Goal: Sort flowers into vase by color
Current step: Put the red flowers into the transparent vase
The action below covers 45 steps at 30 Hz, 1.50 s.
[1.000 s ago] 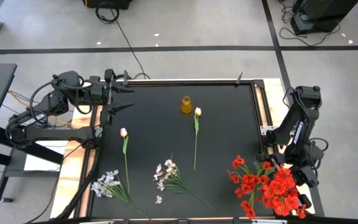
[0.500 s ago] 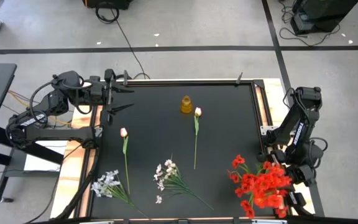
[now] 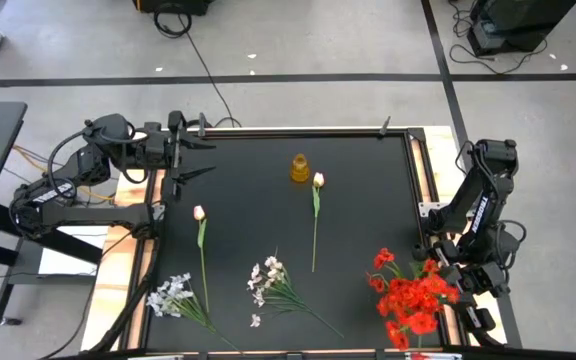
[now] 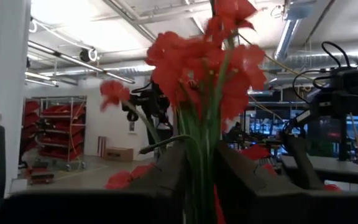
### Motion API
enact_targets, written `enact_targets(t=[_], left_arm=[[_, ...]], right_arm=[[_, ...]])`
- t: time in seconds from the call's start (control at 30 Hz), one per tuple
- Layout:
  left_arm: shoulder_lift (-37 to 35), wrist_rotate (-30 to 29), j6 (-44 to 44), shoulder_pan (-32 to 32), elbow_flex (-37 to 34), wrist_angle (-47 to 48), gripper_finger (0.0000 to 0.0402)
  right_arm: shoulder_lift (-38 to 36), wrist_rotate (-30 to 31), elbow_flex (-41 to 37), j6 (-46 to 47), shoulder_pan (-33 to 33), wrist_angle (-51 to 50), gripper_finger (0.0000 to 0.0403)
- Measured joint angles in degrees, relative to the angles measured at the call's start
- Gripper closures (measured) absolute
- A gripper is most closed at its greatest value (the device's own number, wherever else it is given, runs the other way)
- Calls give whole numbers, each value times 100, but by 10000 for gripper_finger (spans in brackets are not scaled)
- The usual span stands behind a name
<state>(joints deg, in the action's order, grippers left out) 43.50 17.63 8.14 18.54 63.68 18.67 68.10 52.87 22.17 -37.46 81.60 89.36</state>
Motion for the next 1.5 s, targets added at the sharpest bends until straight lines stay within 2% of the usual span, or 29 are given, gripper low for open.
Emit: enact_targets(t=[0.13,0.2,0.33,0.57,0.8,1.0,1.2,1.3,1.5], left_arm=[[-1,0,0,1,0,1,177],[-2,0,0,0,0,1,177],[0,0,0,-2,0,1,177],[-2,0,0,1,0,1,177],[1,0,0,-2,0,1,177],[-2,0,0,1,0,0,177],[-1,0,0,-1,0,0,177],[1,0,0,-1,0,1,177],[-1,0,0,-1,0,1,177]], right_arm=[[0,-87,7,35,0,-1,378],[0,-208,104,11,0,-8,391],[-72,-320,412,-66,2,-4,386],[-332,-616,1091,-813,-37,0,394],[-563,-668,1669,-1403,-309,-1,394],[-692,-1059,2040,-2095,-579,-80,394],[-955,-1066,2466,-2530,-1044,-1121,394],[-1067,-783,2789,-2540,-1493,-1636,394],[-1381,593,3175,-2507,-2515,-2400,394]])
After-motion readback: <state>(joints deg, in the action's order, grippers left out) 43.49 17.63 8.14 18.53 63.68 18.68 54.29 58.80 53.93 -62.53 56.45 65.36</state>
